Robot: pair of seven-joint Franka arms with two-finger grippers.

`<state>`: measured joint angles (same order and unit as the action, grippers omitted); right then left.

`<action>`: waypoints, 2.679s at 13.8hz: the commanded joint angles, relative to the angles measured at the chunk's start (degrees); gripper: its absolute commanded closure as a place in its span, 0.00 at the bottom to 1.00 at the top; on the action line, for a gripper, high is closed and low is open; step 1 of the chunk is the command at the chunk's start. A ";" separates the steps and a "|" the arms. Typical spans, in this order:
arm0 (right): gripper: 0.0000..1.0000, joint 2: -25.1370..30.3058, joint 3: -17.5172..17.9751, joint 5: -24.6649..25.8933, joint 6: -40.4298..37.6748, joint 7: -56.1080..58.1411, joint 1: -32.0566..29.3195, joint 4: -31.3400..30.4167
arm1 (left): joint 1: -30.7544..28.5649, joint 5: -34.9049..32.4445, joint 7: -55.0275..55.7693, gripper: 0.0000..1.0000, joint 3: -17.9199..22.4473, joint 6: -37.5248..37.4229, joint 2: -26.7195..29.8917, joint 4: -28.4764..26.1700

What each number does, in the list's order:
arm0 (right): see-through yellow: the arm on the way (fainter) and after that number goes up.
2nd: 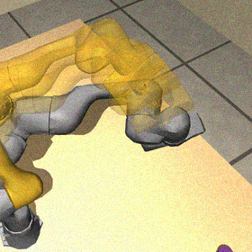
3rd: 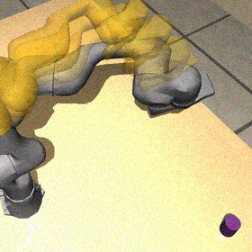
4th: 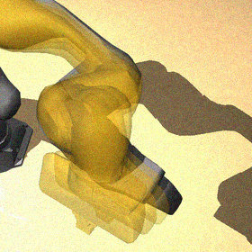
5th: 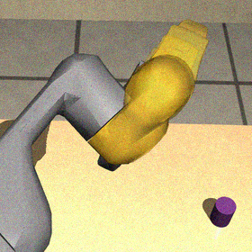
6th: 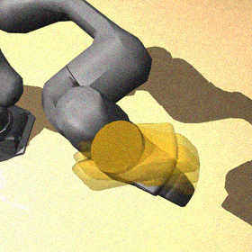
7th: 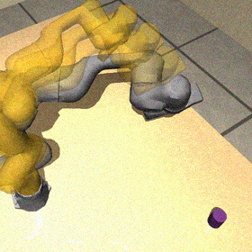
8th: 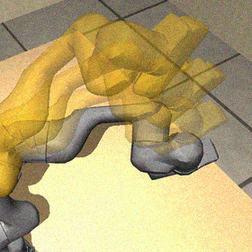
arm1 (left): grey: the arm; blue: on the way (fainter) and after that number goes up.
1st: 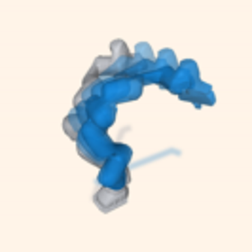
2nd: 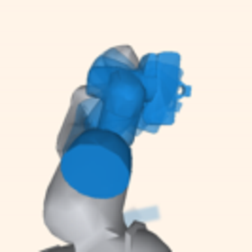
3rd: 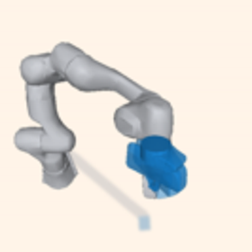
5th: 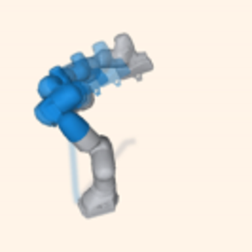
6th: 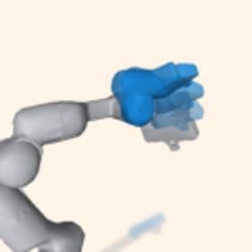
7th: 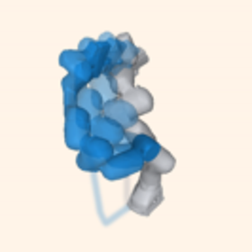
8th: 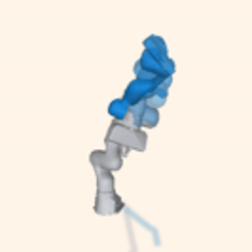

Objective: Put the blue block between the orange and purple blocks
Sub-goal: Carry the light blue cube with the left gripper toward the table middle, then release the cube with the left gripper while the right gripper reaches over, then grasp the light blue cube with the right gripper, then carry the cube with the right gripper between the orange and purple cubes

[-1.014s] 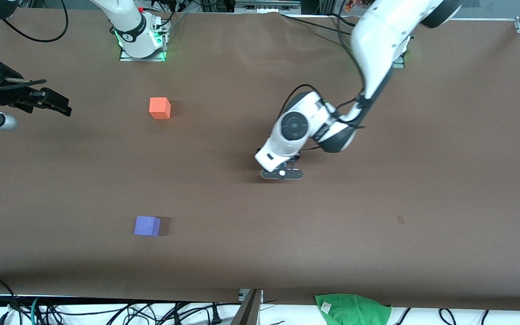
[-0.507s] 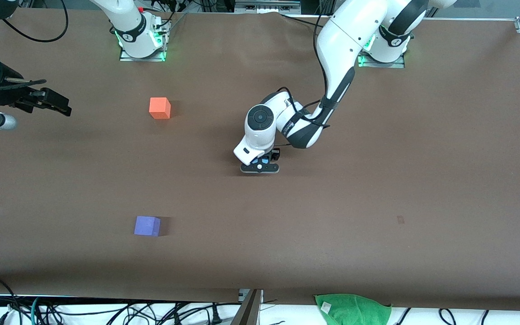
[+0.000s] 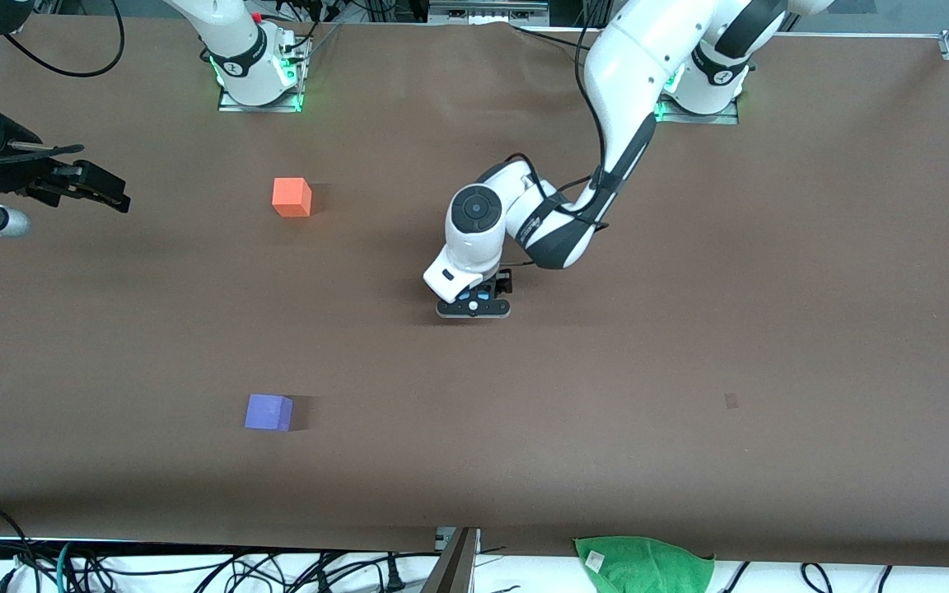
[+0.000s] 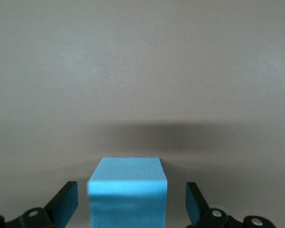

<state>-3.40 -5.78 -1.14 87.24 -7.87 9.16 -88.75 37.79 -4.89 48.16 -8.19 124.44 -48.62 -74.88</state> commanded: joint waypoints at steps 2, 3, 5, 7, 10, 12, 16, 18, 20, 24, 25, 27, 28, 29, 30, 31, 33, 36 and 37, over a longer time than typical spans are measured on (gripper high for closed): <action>0.00 -1.33 0.59 -1.30 1.35 -0.04 0.16 0.86 | -2.45 -0.29 0.09 0.00 0.02 -15.15 11.06 -1.06; 0.00 -1.78 0.59 -1.75 1.88 0.75 0.16 0.95 | -3.41 -0.29 -0.43 0.00 0.02 -19.28 13.35 -1.14; 0.00 -2.04 0.77 -0.71 2.67 0.75 0.51 0.78 | -6.66 -0.56 -3.23 0.00 0.19 -26.76 17.92 -1.14; 0.00 -5.28 0.77 0.70 4.42 0.75 0.60 0.78 | -10.44 -0.82 -10.34 0.00 0.28 -31.79 21.01 -1.14; 0.00 -11.54 0.85 -0.17 3.99 2.85 0.59 0.78 | -16.14 -0.91 -15.01 0.00 0.19 -35.48 26.36 -0.88; 0.00 -11.63 1.64 -0.70 3.82 2.86 2.52 0.43 | -20.63 -0.47 -21.76 0.00 0.19 -37.42 29.00 -0.88; 0.00 -12.85 1.82 -2.63 9.42 -3.87 9.81 -3.70 | -28.89 -0.30 -34.16 0.00 0.19 -42.61 32.35 -1.14; 0.00 -15.21 1.82 -5.43 14.08 -8.89 14.72 -4.50 | -31.80 -0.29 -39.44 0.00 0.37 -42.27 33.40 -1.40; 0.00 -18.38 1.82 -7.46 19.43 -15.91 20.17 -4.15 | -32.52 -0.38 -41.39 0.00 2.37 -41.22 36.47 -4.20; 0.00 -25.84 1.82 -10.28 34.02 -25.34 29.23 -3.53 | -38.21 2.86 -45.44 0.00 2.92 -30.94 47.02 -19.40; 0.00 -27.60 1.82 -10.28 37.62 -27.26 31.42 -3.53 | -40.40 2.87 -45.96 0.00 2.13 -30.06 48.16 -20.64; 0.00 -30.77 1.82 -10.19 44.30 -30.70 33.81 -3.18 | -40.86 1.82 -46.84 0.00 1.69 -29.61 48.61 -21.18; 0.00 -32.35 1.82 -10.19 46.25 -30.97 34.69 -2.74 | -41.04 1.90 -46.84 0.00 1.69 -29.61 48.62 -21.18; 0.00 -33.59 1.82 -10.19 46.88 -31.06 35.13 -2.30 | -41.04 1.82 -46.58 0.00 1.69 -29.78 48.62 -21.18; 0.00 -34.90 1.82 -9.76 47.41 -31.67 35.92 -2.21 | -40.69 1.90 -46.06 0.00 1.60 -30.66 48.62 -21.18; 0.00 -36.05 1.82 -9.75 49.50 -32.20 37.06 -2.04 | -40.52 1.90 -45.36 0.00 1.60 -33.01 48.44 -20.66; 0.00 -37.90 1.82 -10.02 54.16 -33.52 37.95 -2.04 | -40.51 2.08 -45.09 0.00 1.42 -33.56 48.44 -20.66; 0.00 -39.48 1.82 -9.76 55.67 -33.79 38.56 -2.04 | -40.51 2.60 -45.09 0.00 1.25 -34.18 48.61 -20.57; 0.01 -39.57 1.82 -9.58 55.67 -33.79 38.74 -2.04 | -40.43 2.61 -45.09 0.00 0.72 -34.18 48.53 -20.48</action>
<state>-42.05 -3.30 -10.48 142.67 -40.87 47.03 -92.23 -2.46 -3.26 2.97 -6.71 90.93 -1.23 -94.72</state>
